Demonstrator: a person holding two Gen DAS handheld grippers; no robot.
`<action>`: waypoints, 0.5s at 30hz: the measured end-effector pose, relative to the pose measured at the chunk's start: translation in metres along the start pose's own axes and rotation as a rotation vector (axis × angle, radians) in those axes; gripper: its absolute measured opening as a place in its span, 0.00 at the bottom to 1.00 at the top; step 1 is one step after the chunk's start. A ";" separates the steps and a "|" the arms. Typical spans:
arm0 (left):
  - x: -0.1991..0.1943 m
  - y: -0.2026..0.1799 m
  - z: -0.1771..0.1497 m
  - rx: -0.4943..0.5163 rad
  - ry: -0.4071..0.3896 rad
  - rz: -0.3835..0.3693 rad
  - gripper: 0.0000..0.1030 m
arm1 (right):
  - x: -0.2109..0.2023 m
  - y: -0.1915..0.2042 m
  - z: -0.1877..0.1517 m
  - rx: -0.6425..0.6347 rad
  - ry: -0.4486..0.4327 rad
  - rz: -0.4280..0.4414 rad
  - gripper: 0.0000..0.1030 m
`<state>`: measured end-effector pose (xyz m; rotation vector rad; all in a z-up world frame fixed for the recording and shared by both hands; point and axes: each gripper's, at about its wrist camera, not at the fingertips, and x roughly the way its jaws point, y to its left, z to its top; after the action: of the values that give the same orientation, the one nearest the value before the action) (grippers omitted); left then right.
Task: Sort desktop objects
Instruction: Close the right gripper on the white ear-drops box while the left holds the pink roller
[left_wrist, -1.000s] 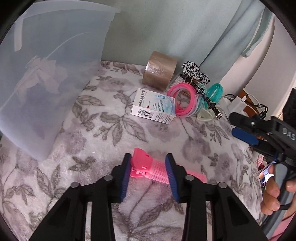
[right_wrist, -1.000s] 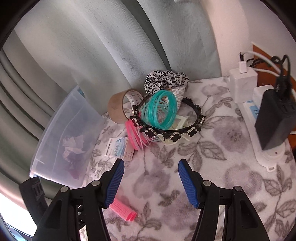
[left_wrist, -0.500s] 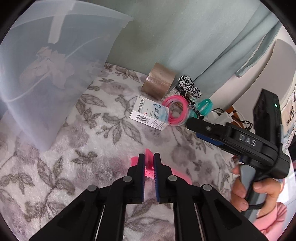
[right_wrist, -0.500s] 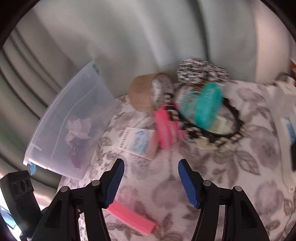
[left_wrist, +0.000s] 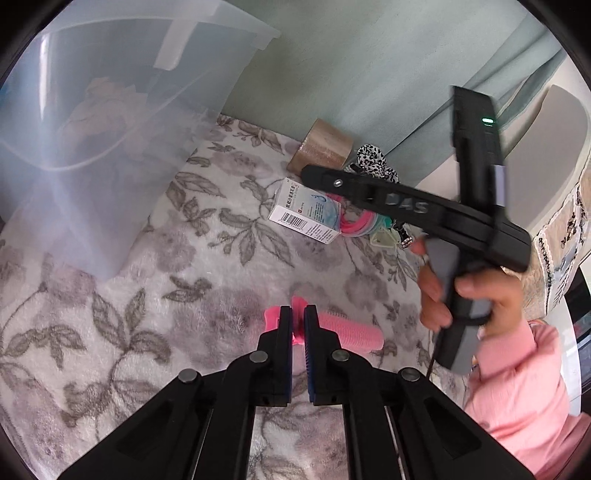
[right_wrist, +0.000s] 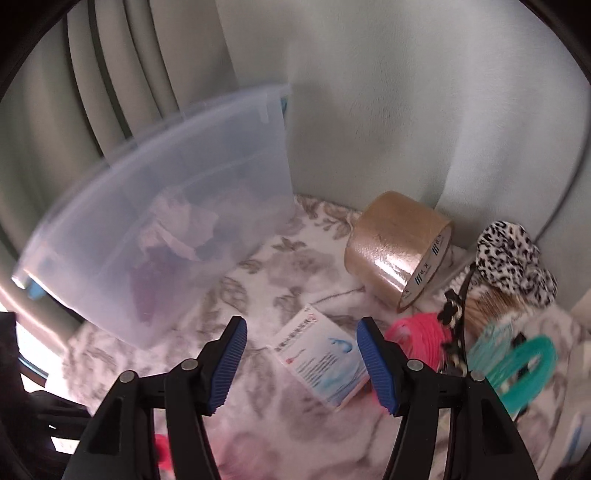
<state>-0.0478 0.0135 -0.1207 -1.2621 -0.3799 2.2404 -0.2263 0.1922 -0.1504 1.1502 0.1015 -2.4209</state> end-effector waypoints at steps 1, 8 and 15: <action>-0.001 0.001 0.000 -0.002 0.001 -0.001 0.05 | 0.005 0.001 0.001 -0.018 0.017 0.000 0.67; -0.004 0.007 -0.003 -0.024 0.002 0.008 0.05 | 0.030 0.012 -0.004 -0.136 0.093 -0.022 0.70; -0.006 0.010 -0.007 -0.044 0.002 0.017 0.05 | 0.022 0.024 -0.015 -0.159 0.123 -0.047 0.70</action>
<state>-0.0429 0.0021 -0.1247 -1.2940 -0.4222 2.2562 -0.2175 0.1669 -0.1733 1.2341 0.3573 -2.3330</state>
